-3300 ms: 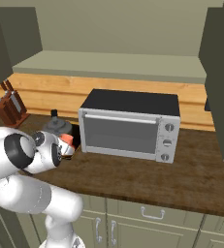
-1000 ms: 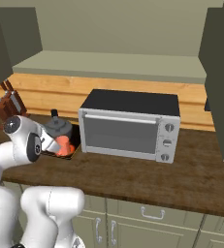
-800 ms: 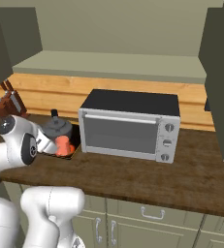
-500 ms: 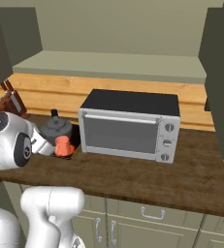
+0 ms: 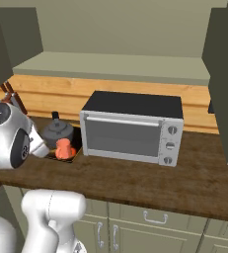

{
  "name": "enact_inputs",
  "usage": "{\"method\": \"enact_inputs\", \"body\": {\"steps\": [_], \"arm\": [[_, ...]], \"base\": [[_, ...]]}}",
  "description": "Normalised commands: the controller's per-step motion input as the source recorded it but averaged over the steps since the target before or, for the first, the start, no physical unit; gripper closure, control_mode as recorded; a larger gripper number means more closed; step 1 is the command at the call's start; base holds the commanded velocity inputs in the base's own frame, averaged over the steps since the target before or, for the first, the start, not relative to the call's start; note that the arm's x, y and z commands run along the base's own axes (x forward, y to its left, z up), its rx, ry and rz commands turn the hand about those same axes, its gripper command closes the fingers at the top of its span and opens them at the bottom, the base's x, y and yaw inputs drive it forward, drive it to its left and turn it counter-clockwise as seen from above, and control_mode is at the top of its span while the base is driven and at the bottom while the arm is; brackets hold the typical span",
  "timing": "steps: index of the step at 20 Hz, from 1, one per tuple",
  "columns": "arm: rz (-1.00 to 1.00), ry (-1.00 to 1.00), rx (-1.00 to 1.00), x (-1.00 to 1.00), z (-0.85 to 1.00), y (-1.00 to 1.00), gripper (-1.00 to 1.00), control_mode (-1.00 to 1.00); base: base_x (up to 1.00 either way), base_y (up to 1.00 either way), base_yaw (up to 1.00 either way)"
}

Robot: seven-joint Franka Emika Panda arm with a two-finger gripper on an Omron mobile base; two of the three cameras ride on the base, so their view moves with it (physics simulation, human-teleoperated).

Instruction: Pick the kettle from the counter and place it on the tray. Then pick the mug from the cabinet and place it on the tray. Then close the cabinet doors.

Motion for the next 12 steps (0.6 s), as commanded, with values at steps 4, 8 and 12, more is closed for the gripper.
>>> {"method": "enact_inputs", "body": {"steps": [4,8,12], "arm": [[0.0,-0.1,0.03,-0.43,0.26,0.0,-1.0,-1.0],[0.0,-0.08,0.0,-0.33,0.1,0.03,-1.0,-1.0],[0.0,-0.09,0.01,-0.35,0.08,0.0,-1.0,-1.0]], "base": [[0.0,0.0,0.0],[0.0,0.0,0.0],[0.0,0.0,0.0]]}}
